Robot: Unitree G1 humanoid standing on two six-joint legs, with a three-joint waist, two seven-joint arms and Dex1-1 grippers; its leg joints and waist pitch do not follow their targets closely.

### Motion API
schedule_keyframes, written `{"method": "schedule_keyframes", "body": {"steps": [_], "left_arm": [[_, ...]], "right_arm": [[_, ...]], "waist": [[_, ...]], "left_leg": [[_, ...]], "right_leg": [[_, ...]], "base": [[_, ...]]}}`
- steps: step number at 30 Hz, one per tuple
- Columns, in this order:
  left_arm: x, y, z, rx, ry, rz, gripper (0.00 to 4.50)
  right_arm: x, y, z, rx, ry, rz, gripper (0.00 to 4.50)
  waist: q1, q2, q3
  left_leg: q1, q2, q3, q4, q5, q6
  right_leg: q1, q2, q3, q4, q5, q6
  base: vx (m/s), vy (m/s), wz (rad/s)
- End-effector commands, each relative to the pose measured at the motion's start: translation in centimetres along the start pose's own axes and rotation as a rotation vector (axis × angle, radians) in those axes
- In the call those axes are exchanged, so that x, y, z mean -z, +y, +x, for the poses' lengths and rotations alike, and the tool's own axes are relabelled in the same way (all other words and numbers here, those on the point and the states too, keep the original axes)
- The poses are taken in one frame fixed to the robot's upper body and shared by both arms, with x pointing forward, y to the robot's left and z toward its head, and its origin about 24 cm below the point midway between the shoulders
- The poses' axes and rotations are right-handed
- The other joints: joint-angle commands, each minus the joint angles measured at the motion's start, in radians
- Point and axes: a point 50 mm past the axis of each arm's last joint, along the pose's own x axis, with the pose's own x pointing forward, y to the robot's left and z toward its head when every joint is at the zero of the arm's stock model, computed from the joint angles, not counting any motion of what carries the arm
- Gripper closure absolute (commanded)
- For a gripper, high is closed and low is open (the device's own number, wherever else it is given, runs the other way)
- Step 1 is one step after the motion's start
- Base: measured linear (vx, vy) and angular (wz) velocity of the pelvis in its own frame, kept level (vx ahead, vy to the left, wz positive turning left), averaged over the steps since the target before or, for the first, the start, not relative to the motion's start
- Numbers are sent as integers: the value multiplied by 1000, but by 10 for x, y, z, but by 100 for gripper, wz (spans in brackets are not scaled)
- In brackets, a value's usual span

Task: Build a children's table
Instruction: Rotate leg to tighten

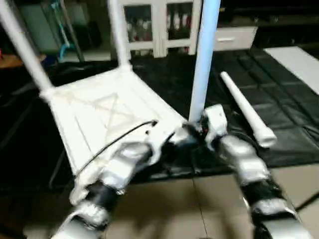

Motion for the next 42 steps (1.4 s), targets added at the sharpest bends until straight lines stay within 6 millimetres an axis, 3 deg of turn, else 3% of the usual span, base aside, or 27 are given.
{"method": "schedule_keyframes", "body": {"steps": [1,2,3,7,8,9,10,13,14,15,16,18,19,21,24,27,28,30,34,36,38,42], "left_arm": [[8,11,1,-118,32,-22,450],[2,13,3,-154,8,-23,450],[0,13,4,-163,1,-24,450],[2,17,2,-167,13,-17,450],[3,18,2,-168,17,-14,450],[7,21,-1,-166,24,-3,450],[9,23,-2,-164,27,6,450],[12,23,-6,-120,20,21,450],[16,22,-10,-64,19,41,450],[17,21,-12,-45,19,47,450],[18,21,-14,-24,20,55,450],[22,20,-19,14,26,70,450],[32,17,-31,117,41,92,450],[36,15,-37,162,50,107,450],[42,10,-51,271,48,127,450],[46,4,-64,366,38,121,450],[47,4,-67,378,41,120,450],[48,4,-70,382,48,122,450],[49,4,-73,395,59,123,450],[49,3,-73,401,61,124,450],[49,2,-73,403,62,125,450],[49,-1,-74,414,65,122,450]], "right_arm": [[13,8,2,46,50,18,221],[5,19,7,86,3,15,231],[1,24,9,82,-25,33,242],[-12,35,10,-19,-124,86,249],[-15,37,10,-40,-143,89,249],[-22,39,7,-110,-199,103,249],[-27,39,5,-160,-242,112,197],[-34,32,0,-204,-299,80,183],[-38,24,-3,-222,-317,50,176],[-39,21,-5,-228,-322,40,163],[-41,18,-6,-235,-328,29,140],[-44,10,-10,-268,-331,23,136],[-47,-4,-18,-362,-309,-34,118],[-46,-11,-23,-411,-284,-76,96],[-42,-25,-31,-477,-218,-176,72],[-36,-37,-42,-548,-157,-245,72],[-31,-40,-45,-582,-121,-261,72],[-24,-42,-49,-625,-74,-279,72],[-11,-43,-56,-698,14,-306,72],[-3,-43,-56,-703,50,-305,72],[2,-44,-55,-685,62,-306,72],[5,-45,-54,-652,63,-288,72]], "waist": [[-18,-5,-41],[-27,-5,-41],[-34,-4,-42],[-43,-9,-40],[-44,-16,-41],[-43,-11,-44],[-44,-12,-44],[-41,-16,-47],[-47,-18,-46],[-55,-17,-45],[-52,-14,-48],[-51,-13,-48],[-40,-19,-51],[-20,-17,-50],[-8,-17,-49],[6,-14,-53],[16,-22,-53],[27,-18,-55],[52,-18,-68],[57,-21,-69],[66,-20,-67],[67,-21,-62]], "left_leg": [[8,22,-38,-101,-566,-18],[8,23,-42,-104,-589,-13],[19,24,-43,-106,-610,-12],[19,21,-38,-103,-609,7],[18,21,-37,-102,-601,12],[7,25,-38,-104,-562,19],[4,25,-37,-105,-556,24],[-6,26,-32,-104,-503,47],[-19,25,-34,-105,-479,57],[-41,26,-42,-111,-454,62],[-38,29,-43,-110,-442,58],[-27,30,-40,-106,-439,56],[-12,31,-33,-98,-427,67],[-6,33,-23,-94,-392,83],[-16,36,-22,-94,-360,88],[-12,40,-19,-90,-301,91],[-10,39,-14,-87,-287,94],[-4,40,-13,-86,-281,89],[-4,41,-3,-72,-116,122],[-6,39,-2,-69,-81,137],[-2,40,0,-69,-86,139],[0,42,2,-77,-166,109]], "right_leg": [[33,-11,-20,-94,-634,-44],[31,-13,-25,-99,-593,-56],[29,-14,-31,-103,-563,-74],[26,-19,-28,-107,-554,-98],[27,-20,-27,-108,-554,-99],[32,-25,-19,-98,-517,-118],[33,-25,-18,-96,-507,-123],[41,-28,-12,-87,-454,-151],[47,-28,-12,-80,-443,-148],[61,-28,-17,-69,-450,-133],[63,-31,-15,-71,-449,-128],[49,-32,-9,-74,-439,-144],[42,-31,0,-74,-406,-181],[36,-26,8,-66,-380,-209],[40,-27,10,-55,-381,-207],[39,-24,15,-45,-318,-218],[36,-19,17,-43,-305,-225],[36,-19,19,-39,-306,-226],[45,-14,18,-15,-107,-274],[48,-11,18,-10,-71,-284],[46,-11,19,-10,-82,-286],[44,-11,23,-19,-170,-266]], "base": [[0,0,0],[0,0,0],[0,0,0],[0,0,0],[0,0,0],[0,0,0],[0,0,0],[0,0,0],[0,0,0],[0,0,0],[0,0,0],[0,0,0],[0,0,0],[0,0,0],[0,0,0],[22,-9,2],[94,-37,8],[61,-20,6],[45,-4,1],[26,4,-1],[0,0,0],[0,0,0]]}}
